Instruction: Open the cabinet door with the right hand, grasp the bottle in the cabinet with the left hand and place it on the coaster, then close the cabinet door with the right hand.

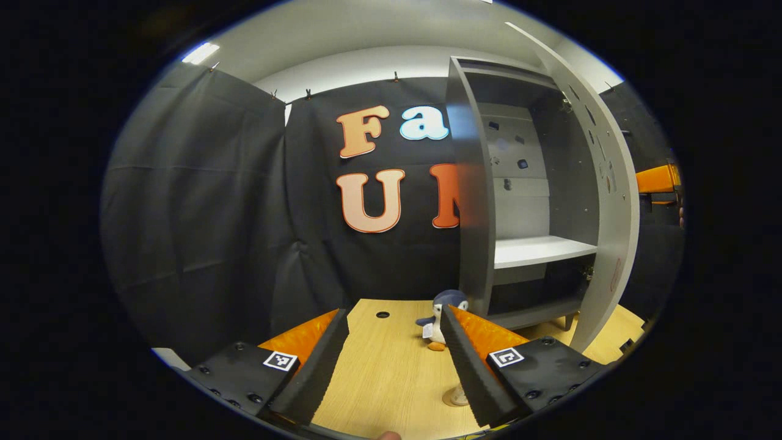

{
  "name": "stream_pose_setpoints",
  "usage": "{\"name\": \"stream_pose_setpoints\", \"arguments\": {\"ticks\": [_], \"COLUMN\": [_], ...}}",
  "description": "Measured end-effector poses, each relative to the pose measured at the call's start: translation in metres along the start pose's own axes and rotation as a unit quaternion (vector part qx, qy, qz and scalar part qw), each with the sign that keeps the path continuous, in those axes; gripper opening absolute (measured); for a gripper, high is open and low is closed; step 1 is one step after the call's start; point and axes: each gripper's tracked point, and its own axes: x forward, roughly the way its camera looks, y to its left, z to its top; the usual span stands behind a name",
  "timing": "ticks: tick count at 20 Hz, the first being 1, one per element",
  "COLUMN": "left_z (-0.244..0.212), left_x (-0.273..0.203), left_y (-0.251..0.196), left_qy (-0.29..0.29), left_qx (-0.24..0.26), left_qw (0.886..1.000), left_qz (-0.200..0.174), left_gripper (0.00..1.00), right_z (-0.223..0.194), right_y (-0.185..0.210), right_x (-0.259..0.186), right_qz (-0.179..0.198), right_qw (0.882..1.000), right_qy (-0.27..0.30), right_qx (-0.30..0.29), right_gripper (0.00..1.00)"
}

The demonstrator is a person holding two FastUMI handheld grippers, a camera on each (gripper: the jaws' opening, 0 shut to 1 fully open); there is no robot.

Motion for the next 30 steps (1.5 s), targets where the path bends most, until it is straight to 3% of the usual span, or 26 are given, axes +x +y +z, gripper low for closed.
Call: {"name": "stream_pose_setpoints", "arguments": {"ticks": [12, 30], "left_z": [-0.02, 0.015], "left_x": [0.068, 0.096], "left_y": [0.064, 0.036], "left_qy": [0.016, -0.015], "left_qx": [-0.019, -0.017], "left_qw": [1.0, 0.998], "left_qz": [0.011, -0.051], "left_gripper": [0.98, 0.98], "right_z": [0.002, 0.006], "right_y": [0.008, 0.01], "right_x": [0.03, 0.052], "right_qz": [-0.03, -0.125], "right_qw": [0.998, 0.988], "right_qy": [0.009, -0.016], "right_qx": [-0.048, -0.094], "right_gripper": [0.95, 0.95]}}
